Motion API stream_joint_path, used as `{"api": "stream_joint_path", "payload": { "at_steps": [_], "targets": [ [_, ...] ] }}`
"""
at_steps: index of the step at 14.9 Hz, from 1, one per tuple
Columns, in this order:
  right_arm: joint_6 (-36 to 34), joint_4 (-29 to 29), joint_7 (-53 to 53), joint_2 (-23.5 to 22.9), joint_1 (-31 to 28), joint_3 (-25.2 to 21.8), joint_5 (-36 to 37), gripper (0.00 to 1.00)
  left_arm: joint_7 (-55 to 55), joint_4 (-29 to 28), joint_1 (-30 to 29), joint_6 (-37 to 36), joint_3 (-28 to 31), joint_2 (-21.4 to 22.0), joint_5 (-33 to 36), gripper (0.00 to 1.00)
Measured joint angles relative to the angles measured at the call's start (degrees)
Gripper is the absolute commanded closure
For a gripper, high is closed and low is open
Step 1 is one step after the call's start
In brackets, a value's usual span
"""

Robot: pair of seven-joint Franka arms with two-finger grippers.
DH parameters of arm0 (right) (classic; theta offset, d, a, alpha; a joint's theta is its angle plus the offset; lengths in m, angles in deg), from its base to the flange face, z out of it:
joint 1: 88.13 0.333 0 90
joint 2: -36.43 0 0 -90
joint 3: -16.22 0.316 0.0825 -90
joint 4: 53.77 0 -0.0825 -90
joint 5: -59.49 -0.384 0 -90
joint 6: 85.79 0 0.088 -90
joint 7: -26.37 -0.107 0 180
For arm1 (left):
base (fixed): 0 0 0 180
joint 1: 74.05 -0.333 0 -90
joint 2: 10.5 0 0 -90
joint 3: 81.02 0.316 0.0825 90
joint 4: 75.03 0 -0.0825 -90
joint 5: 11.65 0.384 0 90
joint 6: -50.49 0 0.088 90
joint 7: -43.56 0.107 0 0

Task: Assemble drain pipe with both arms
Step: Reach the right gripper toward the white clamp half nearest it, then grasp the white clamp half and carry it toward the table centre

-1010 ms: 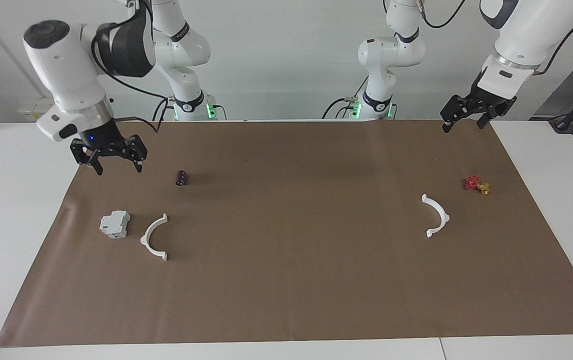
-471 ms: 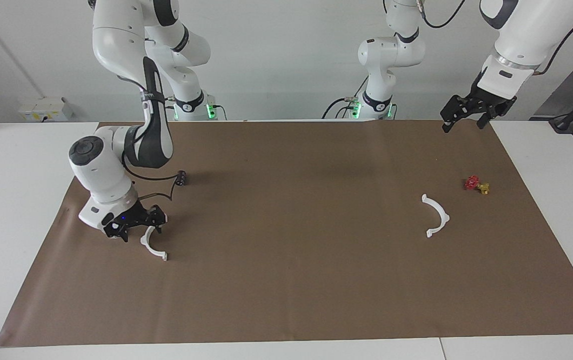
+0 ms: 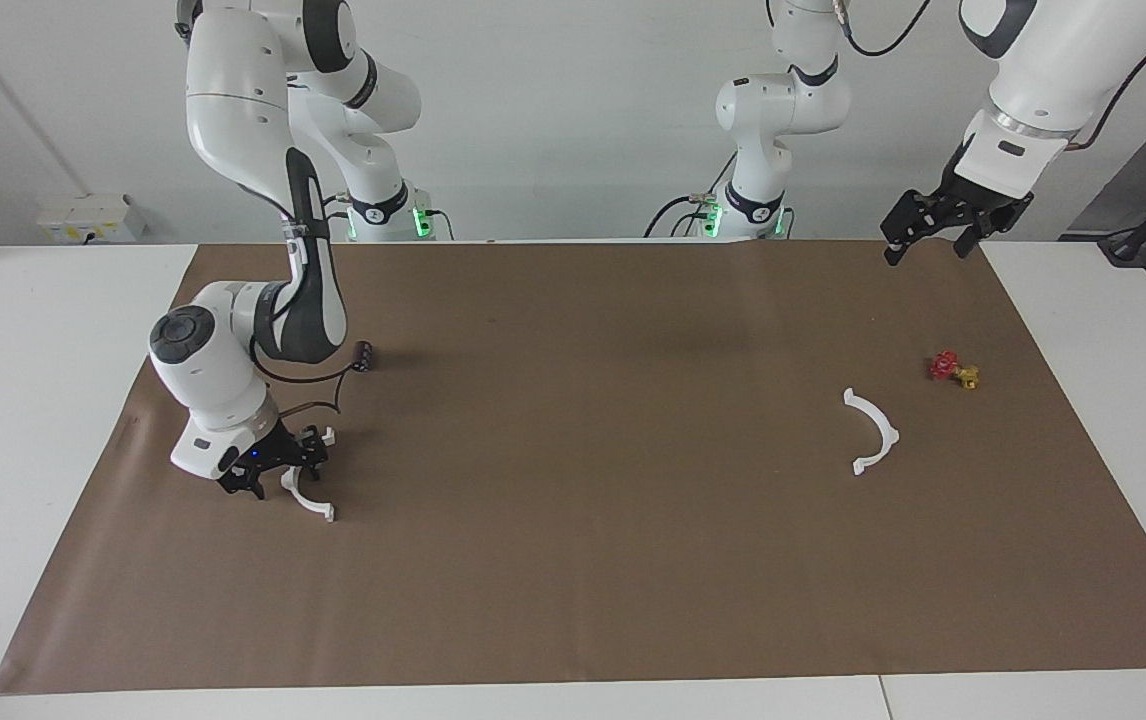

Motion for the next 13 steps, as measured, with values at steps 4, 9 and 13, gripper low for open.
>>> {"api": "stream_joint_path", "payload": {
  "at_steps": [4, 9, 13],
  "targets": [
    [0.0, 0.1, 0.4, 0.1, 0.0, 0.2, -1.2, 1.00, 0.0, 0.0, 0.0, 0.0, 0.0, 0.0, 0.0, 0.00],
    [-0.2, -0.1, 0.4, 0.5, 0.5, 0.4, -1.2, 1.00, 0.0, 0.0, 0.0, 0.0, 0.0, 0.0, 0.0, 0.00],
    [-7.5, -4.5, 0.5, 0.6, 3.0, 0.6, -1.1, 1.00, 0.0, 0.0, 0.0, 0.0, 0.0, 0.0, 0.0, 0.00]
  ]
}}
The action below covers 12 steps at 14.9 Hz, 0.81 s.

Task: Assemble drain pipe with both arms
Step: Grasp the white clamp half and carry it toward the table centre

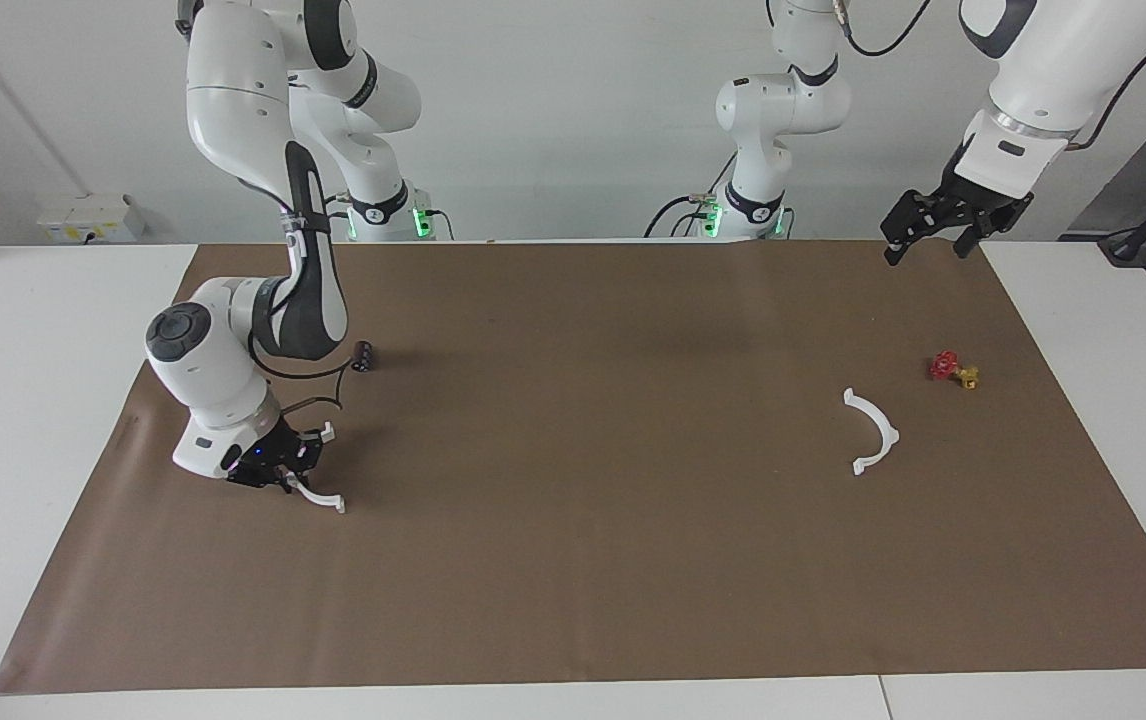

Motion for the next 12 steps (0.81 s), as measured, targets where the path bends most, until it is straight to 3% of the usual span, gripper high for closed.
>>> {"api": "stream_joint_path", "payload": {
  "at_steps": [4, 8, 12],
  "targets": [
    [-7.2, -5.6, -18.2, 0.8, 10.3, 0.2, 1.0, 1.00, 0.0, 0.0, 0.0, 0.0, 0.0, 0.0, 0.0, 0.00],
    [-7.1, -5.7, -39.1, 0.2, 21.9, 0.3, 2.1, 1.00, 0.0, 0.0, 0.0, 0.0, 0.0, 0.0, 0.0, 0.00],
    [-4.1, -5.6, -50.4, -2.0, 27.9, 0.3, 2.1, 1.00, 0.0, 0.0, 0.0, 0.0, 0.0, 0.0, 0.0, 0.00]
  ]
}}
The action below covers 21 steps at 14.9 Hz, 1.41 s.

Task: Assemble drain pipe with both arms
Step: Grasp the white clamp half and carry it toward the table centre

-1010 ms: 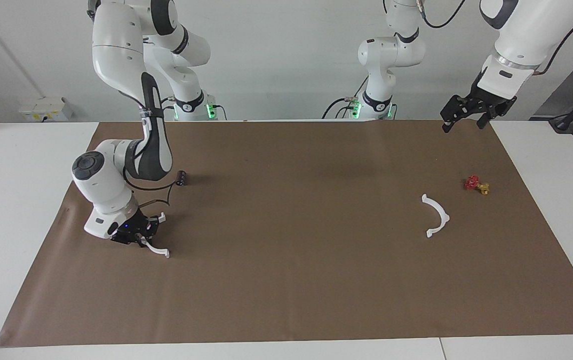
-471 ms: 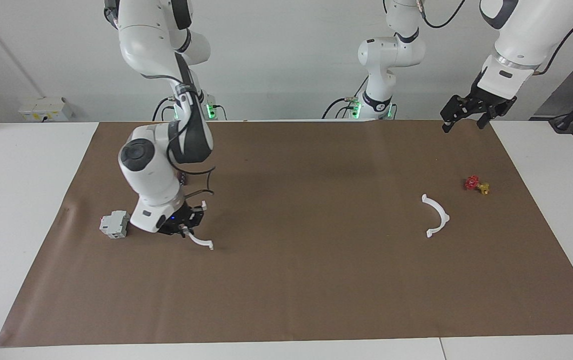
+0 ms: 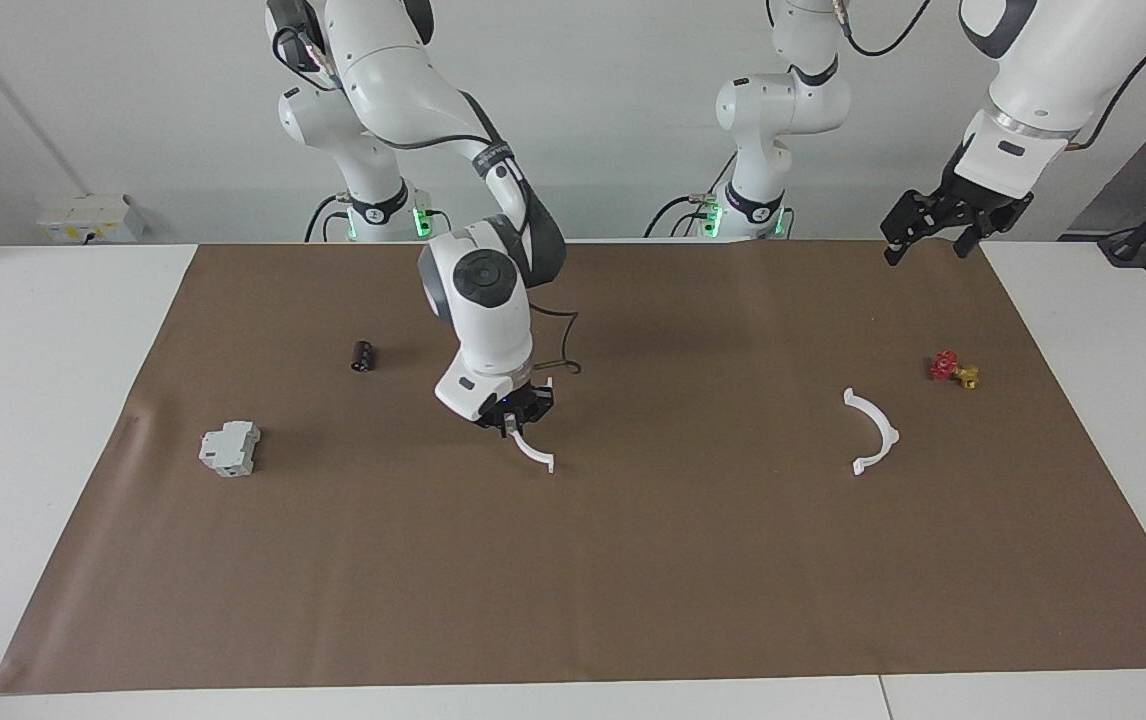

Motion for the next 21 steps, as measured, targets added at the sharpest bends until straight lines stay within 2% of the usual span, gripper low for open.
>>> {"api": "stream_joint_path", "payload": {
  "at_steps": [6, 11, 13, 14, 18, 21],
  "targets": [
    [4.2, 0.2, -6.2, -2.3, 4.7, 0.0, 0.0, 1.00, 0.0, 0.0, 0.0, 0.0, 0.0, 0.0, 0.0, 0.00],
    [6.5, 2.0, -6.4, -2.7, 5.1, -0.1, 2.2, 1.00, 0.0, 0.0, 0.0, 0.0, 0.0, 0.0, 0.0, 0.00],
    [7.1, 2.5, -6.4, -2.6, 5.1, -0.1, 2.4, 0.03, 0.0, 0.0, 0.0, 0.0, 0.0, 0.0, 0.0, 0.00],
    [7.2, 2.5, -6.4, -2.6, 5.1, -0.1, 2.4, 0.00, 0.0, 0.0, 0.0, 0.0, 0.0, 0.0, 0.0, 0.00],
    [7.0, 2.1, -6.4, -1.9, 5.0, -0.2, 2.4, 0.00, 0.0, 0.0, 0.0, 0.0, 0.0, 0.0, 0.0, 0.00],
    [2.2, 1.2, -6.4, 3.6, 3.9, -1.7, 2.4, 0.00, 0.0, 0.0, 0.0, 0.0, 0.0, 0.0, 0.0, 0.00]
  ]
}}
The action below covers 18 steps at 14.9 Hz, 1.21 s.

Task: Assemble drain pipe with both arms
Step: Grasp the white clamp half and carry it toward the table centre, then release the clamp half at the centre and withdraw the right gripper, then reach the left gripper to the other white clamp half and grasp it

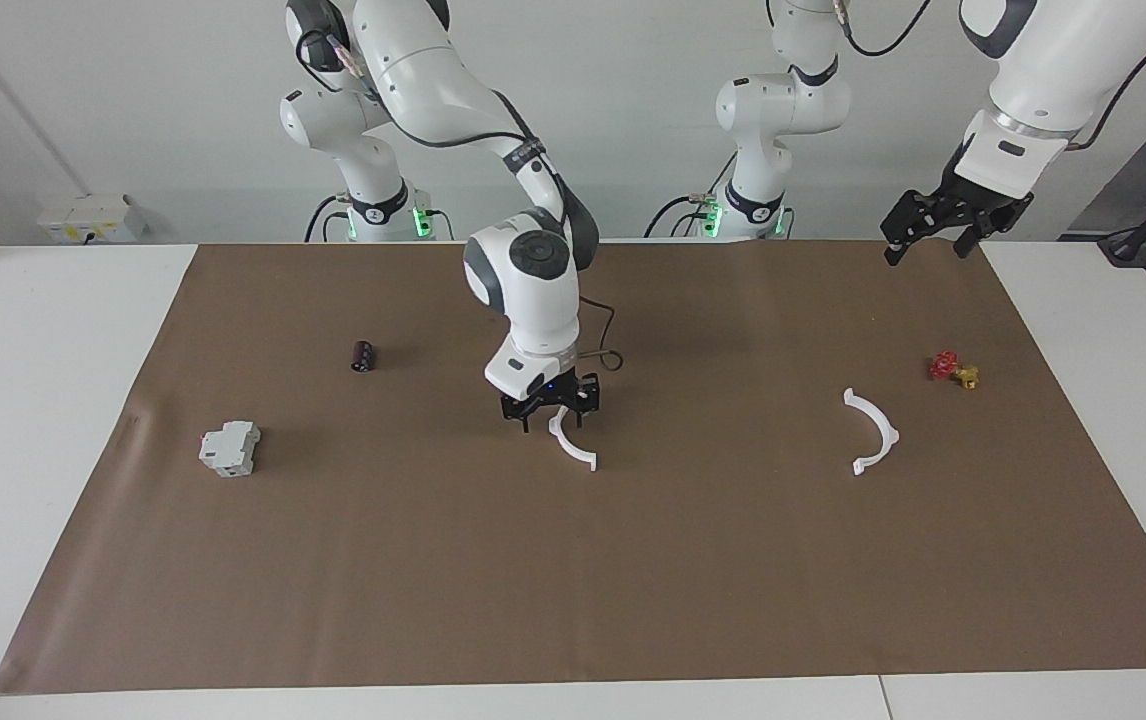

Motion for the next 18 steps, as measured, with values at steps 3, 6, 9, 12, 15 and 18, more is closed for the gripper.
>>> {"api": "stream_joint_path", "payload": {
  "at_steps": [3, 6, 9, 12, 15, 18],
  "targets": [
    [-7.7, -0.3, 3.1, 8.3, -6.7, -0.6, 0.3, 0.00, 0.0, 0.0, 0.0, 0.0, -0.1, 0.0, 0.0, 0.00],
    [-14.2, -0.2, 9.8, 14.5, -15.2, -0.7, 0.3, 0.00, 0.0, 0.0, 0.0, 0.0, -0.2, 0.0, 0.0, 0.00],
    [-21.0, -0.2, 15.8, 18.6, -21.1, -0.7, 0.3, 0.00, -1.9, -3.2, 0.0, 4.4, 0.0, 0.9, 0.0, 0.00],
    [-27.3, -0.3, 20.9, 21.9, -25.8, -0.7, 0.3, 0.00, -7.3, -14.1, 0.0, 15.8, 0.1, 4.7, 0.0, 0.00],
    [-32.8, -1.3, 25.1, 24.0, -29.6, -0.7, 0.4, 0.00, -10.1, -22.8, -0.5, 26.1, 0.3, 7.3, 0.0, 0.00],
    [-37.0, -4.6, 26.1, 24.7, -30.9, -0.5, 3.0, 0.00, -10.4, -27.1, -2.7, 33.3, 0.4, 6.0, 0.0, 0.00]
  ]
}}
